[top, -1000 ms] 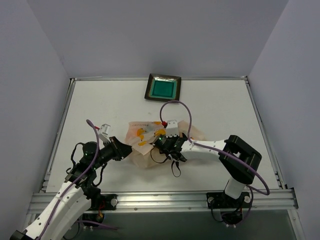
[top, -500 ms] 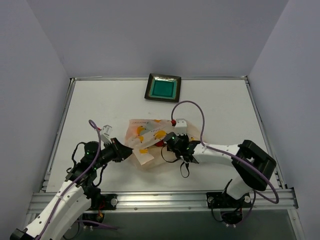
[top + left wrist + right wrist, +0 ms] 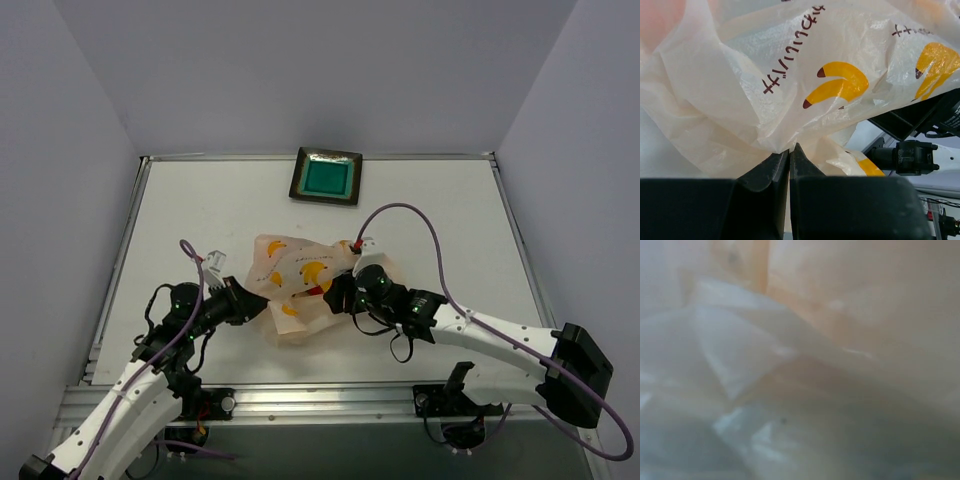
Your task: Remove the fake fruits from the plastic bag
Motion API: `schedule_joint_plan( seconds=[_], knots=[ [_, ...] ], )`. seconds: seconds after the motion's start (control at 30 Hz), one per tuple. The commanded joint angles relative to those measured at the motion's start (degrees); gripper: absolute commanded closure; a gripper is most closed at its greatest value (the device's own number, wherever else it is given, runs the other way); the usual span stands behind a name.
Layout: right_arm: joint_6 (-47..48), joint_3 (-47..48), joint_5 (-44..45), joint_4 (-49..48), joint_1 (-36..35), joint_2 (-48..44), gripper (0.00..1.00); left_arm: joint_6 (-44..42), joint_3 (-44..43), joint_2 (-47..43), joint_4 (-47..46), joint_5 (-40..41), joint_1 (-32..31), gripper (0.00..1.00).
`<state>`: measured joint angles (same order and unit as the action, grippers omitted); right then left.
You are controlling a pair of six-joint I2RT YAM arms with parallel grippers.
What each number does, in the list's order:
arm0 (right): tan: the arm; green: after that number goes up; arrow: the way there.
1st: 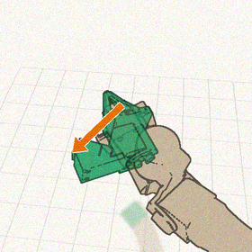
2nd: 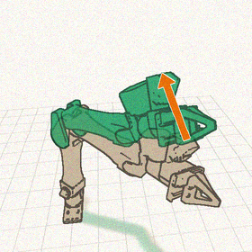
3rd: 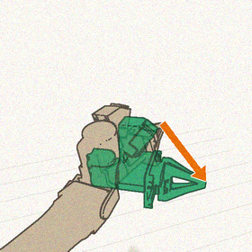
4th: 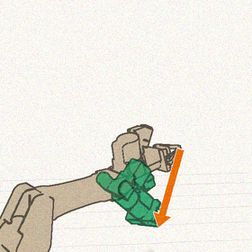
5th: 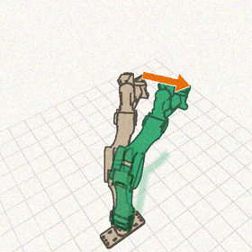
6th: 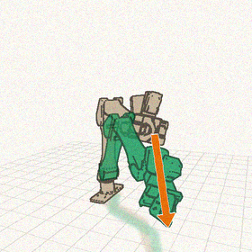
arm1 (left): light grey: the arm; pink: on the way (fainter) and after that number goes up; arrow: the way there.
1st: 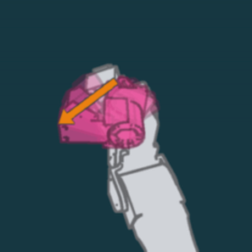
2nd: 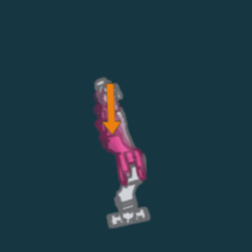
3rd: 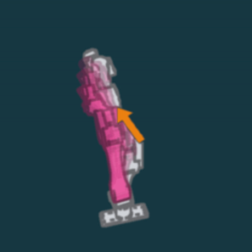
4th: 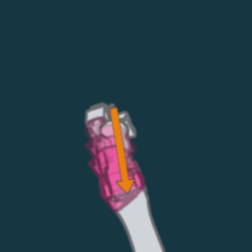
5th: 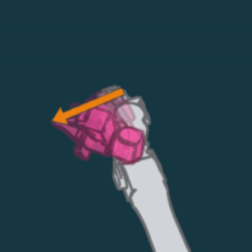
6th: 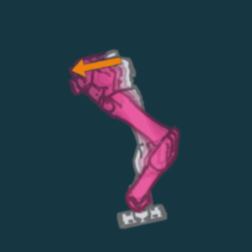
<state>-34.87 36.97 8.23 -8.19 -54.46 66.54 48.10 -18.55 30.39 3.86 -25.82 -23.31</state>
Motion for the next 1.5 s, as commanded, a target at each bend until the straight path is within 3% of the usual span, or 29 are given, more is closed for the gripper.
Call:
schedule_joint_plan(
  seconds=[0.0, 0.2, 0.3, 0.5, 0.73, 0.87, 1.1, 1.3, 1.47],
  knots=[
    [-0.8, -1.0, -4.1, 1.7, 0.1, -4.0, 0.6, -0.5, -4.8, 0.6, -2.0, 0.3, -0.3, 0.98],
    [0.6, 0.2, -13.0, 2.7, -0.6, -5.7, 0.61, 0.6, -5.2, 1.2, -4.0, 1.2, -0.5, 0.98],
    [0.9, 1.2, -13.8, 4.1, -4.4, -5.2, 0.61, 1.6, -7.3, 2.2, -6.9, 2.7, -0.5, 0.98],
    [0.3, 3.8, -9.6, 7.4, -15.8, -4.9, 0.61, 2.4, -11.4, 7.2, -10.9, 3.5, -0.5, 0.98],
    [1.2, 8.7, 1.8, 11.9, -26.4, -9.6, 0.61, 2.6, -8.9, 10.3, -12.6, 4.1, -0.5, 0.98],
    [2.6, 11.7, 7.9, 13.6, -27.0, -12.5, 0.64, 2.9, -7.7, 9.6, -12.9, 3.9, -0.5, 0.98],
    [6.6, 15.1, 7.6, 13.4, -27.1, -12.5, 0.64, 1.2, -10.7, 6.9, -10.2, 6.3, -0.4, 0.98],
    [11.7, 18.3, 3.9, 4.0, -27.2, -13.5, 0.64, -1.8, -10.5, 7.8, -7.2, 7.5, -0.5, 0.98],
    [16.4, 25.9, 1.6, 0.3, -25.5, -6.8, 0.64, 0.1, -6.8, 6.4, -8.1, 7.6, -0.5, 0.98]
  ],
)
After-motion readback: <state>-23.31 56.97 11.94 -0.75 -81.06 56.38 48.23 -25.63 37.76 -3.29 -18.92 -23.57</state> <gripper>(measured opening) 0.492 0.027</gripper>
